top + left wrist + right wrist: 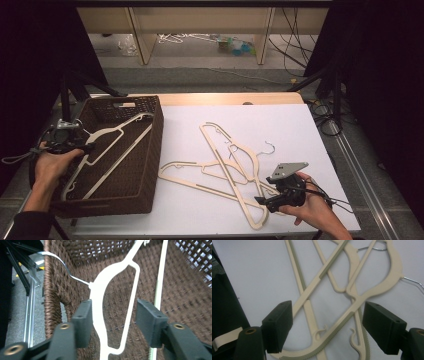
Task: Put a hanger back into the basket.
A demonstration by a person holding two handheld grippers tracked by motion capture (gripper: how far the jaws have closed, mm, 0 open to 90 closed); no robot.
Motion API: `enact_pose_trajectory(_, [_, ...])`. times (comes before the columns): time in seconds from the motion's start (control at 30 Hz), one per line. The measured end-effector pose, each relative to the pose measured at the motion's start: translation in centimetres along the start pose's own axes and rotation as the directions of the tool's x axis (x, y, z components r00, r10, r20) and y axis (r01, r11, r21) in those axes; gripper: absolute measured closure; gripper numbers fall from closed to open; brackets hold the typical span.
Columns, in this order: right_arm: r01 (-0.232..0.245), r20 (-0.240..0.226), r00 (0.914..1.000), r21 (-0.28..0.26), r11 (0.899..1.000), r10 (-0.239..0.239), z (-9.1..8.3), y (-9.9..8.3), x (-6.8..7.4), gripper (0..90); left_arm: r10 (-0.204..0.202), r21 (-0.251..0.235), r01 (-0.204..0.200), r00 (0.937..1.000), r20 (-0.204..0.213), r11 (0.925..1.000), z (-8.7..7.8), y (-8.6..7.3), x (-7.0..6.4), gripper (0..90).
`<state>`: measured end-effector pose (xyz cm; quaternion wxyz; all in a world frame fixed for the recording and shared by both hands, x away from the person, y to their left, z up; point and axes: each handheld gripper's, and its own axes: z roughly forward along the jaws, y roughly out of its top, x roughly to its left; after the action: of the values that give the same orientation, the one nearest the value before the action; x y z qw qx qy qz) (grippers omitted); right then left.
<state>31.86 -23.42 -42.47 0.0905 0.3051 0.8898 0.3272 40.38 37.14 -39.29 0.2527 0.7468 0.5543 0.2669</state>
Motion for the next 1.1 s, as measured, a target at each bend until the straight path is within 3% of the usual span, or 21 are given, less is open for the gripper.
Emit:
enact_pose_trajectory(0.07, [0.003, 0.008, 1.0, 0.0, 1.0, -0.003, 0.1, -0.1, -0.1, 25.3, -0.027, -0.027, 0.028, 0.9995, 0.015, 0.9993, -0.8, 0.1, -0.5, 44.6])
enact_pose_trajectory(0.17, [0.0, 0.02, 0.9998, -0.009, 1.0, 0.0, 0.3, -0.3, -0.4, 25.4, -0.004, -0.073, 0.007, 0.9991, 0.042, 0.9973, -1.8, 0.3, -1.6, 42.6])
enact_pose_trajectory(0.27, [-0.04, 0.015, 0.9991, 0.017, 0.999, 0.04, 0.3, -0.4, -0.5, 25.7, 0.033, -0.111, -0.023, 0.9956, 0.087, 0.9936, -3.1, 0.4, -3.3, 38.4])
enact_pose_trajectory(0.37, [-0.045, 0.028, 0.9986, 0.005, 0.999, 0.045, 0.5, -0.6, -0.8, 26.3, 0.07, -0.169, -0.047, 0.9885, 0.134, 0.9845, -4.4, 0.6, -5.4, 35.9])
enact_pose_trajectory(0.4, [-0.049, 0.029, 0.9984, 0.003, 0.999, 0.049, 0.5, -0.7, -0.8, 26.3, 0.061, -0.197, -0.029, 0.9857, 0.157, 0.98, -4.8, 0.6, -6.3, 34.9])
enact_pose_trajectory(0.43, [-0.06, 0.035, 0.9976, 0.0, 0.998, 0.06, 0.6, -0.7, -0.9, 26.3, 0.067, -0.226, -0.025, 0.9816, 0.179, 0.9737, -5.1, 0.7, -7.1, 34.2])
enact_pose_trajectory(0.47, [-0.063, 0.04, 0.9972, -0.003, 0.998, 0.063, 0.7, -0.8, -1.0, 26.4, 0.074, -0.249, -0.013, 0.9686, 0.237, 0.9684, -5.6, 0.7, -8.6, 31.7])
enact_pose_trajectory(0.5, [-0.063, 0.04, 0.9972, -0.003, 0.998, 0.063, 0.7, -0.8, -1.0, 26.4, 0.074, -0.249, -0.013, 0.9686, 0.237, 0.9684, -5.6, 0.7, -8.6, 30.8])
enact_pose_trajectory(0.6, [-0.07, 0.05, 0.9962, -0.025, 0.997, 0.071, 0.9, -1.0, -1.0, 26.5, 0.105, -0.307, -0.011, 0.9508, 0.291, 0.9517, -6.3, 0.6, -11.0, 28.4])
enact_pose_trajectory(0.63, [-0.087, 0.043, 0.9952, -0.014, 0.996, 0.088, 0.7, -1.0, -1.0, 26.5, 0.105, -0.327, -0.001, 0.9482, 0.3, 0.9449, -6.5, 0.5, -11.9, 27.1])
enact_pose_trajectory(0.67, [-0.092, 0.047, 0.9945, -0.022, 0.996, 0.093, 0.7, -1.0, -1.1, 26.6, 0.134, -0.354, -0.019, 0.9436, 0.303, 0.935, -6.6, 0.6, -12.3, 24.1])
enact_pose_trajectory(0.73, [-0.087, 0.059, 0.9942, -0.042, 0.995, 0.09, 0.6, -1.0, -1.3, 26.5, 0.142, -0.369, -0.009, 0.9312, 0.336, 0.9295, -7.0, 0.4, -13.9, 22.1])
enact_pose_trajectory(0.97, [-0.109, 0.056, 0.9921, -0.059, 0.992, 0.113, 0.7, -1.0, -1.2, 25.5, 0.234, -0.457, -0.035, 0.8923, 0.386, 0.8887, -7.3, -0.5, -18.6, 19.8])
enact_pose_trajectory(1.03, [-0.088, 0.067, 0.9934, -0.078, 0.993, 0.093, 0.9, -1.1, -1.2, 24.2, 0.257, -0.466, -0.045, 0.879, 0.402, 0.8836, -7.4, -0.9, -19.9, 18.5])
enact_pose_trajectory(1.07, [-0.113, 0.053, 0.9918, -0.058, 0.992, 0.116, 0.8, -1.0, -1.0, 23.6, 0.269, -0.469, -0.055, 0.8748, 0.403, 0.8816, -7.5, -1.1, -20.5, 17.8])
enact_pose_trajectory(1.1, [-0.102, 0.059, 0.9927, -0.059, 0.993, 0.105, 0.9, -1.1, -1.0, 22.6, 0.27, -0.465, -0.051, 0.8671, 0.419, 0.8838, -7.5, -1.6, -21.6, 17.8])
